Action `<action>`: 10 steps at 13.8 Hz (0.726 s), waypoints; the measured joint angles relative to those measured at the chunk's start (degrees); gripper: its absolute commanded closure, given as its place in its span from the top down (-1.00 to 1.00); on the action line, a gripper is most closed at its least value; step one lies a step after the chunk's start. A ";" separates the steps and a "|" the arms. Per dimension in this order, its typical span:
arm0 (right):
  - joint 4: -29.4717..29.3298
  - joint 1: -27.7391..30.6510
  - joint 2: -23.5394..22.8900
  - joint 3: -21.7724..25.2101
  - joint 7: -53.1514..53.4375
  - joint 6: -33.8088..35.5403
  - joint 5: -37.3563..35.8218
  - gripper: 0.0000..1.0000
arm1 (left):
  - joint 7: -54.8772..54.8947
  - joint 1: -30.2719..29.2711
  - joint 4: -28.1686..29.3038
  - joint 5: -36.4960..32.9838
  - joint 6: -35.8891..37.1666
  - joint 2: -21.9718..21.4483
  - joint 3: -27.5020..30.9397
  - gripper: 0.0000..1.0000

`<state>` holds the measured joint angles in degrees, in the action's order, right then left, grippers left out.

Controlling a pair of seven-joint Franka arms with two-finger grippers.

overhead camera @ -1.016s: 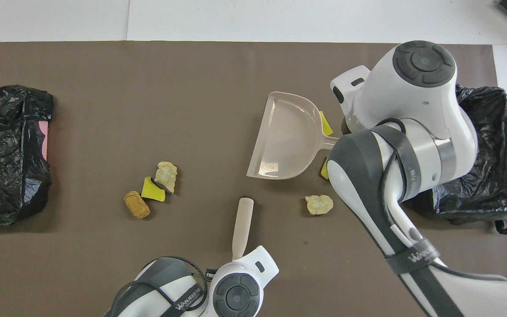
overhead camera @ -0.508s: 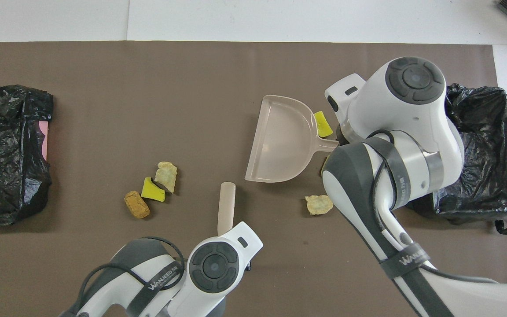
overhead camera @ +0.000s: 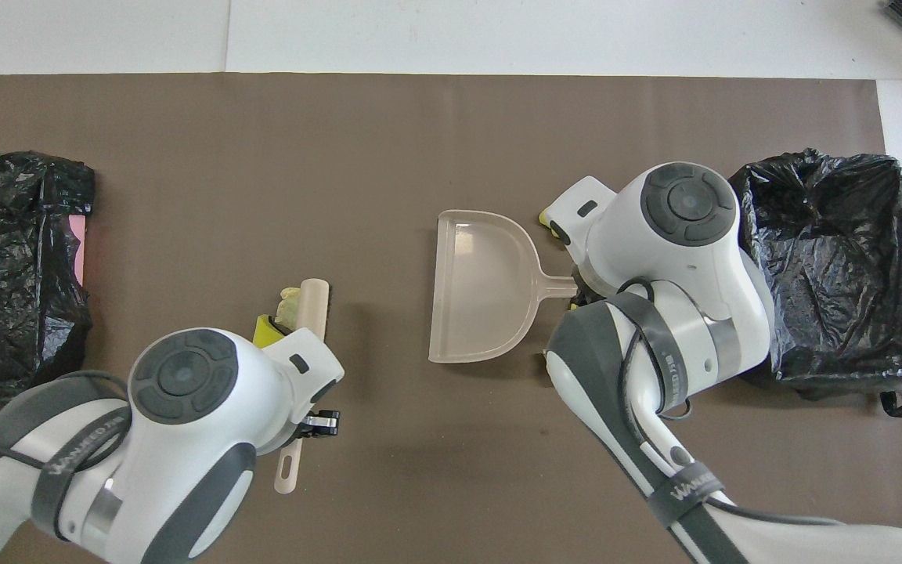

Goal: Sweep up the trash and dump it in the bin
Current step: 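Sweep the scraps toward the dustpan with the brush in the left gripper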

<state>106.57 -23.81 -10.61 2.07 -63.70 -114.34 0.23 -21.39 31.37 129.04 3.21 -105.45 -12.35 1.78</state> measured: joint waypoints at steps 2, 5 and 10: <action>2.35 -2.75 1.39 -0.10 0.29 -0.73 1.44 -1.00 | 2.20 -4.64 0.53 -2.30 0.57 -0.68 0.07 -1.00; 4.76 -4.65 2.65 -0.14 0.99 -2.91 2.33 -1.00 | 3.37 -11.07 1.31 -5.64 0.41 -0.57 0.04 -1.00; 8.09 -6.72 2.29 -0.17 2.58 -8.45 2.62 -1.00 | 9.86 -18.08 2.12 -5.96 -0.63 -0.56 0.04 -1.00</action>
<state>114.66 -30.53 -8.32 1.90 -61.11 -122.79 2.85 -11.54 13.29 131.16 -2.75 -106.08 -12.91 1.82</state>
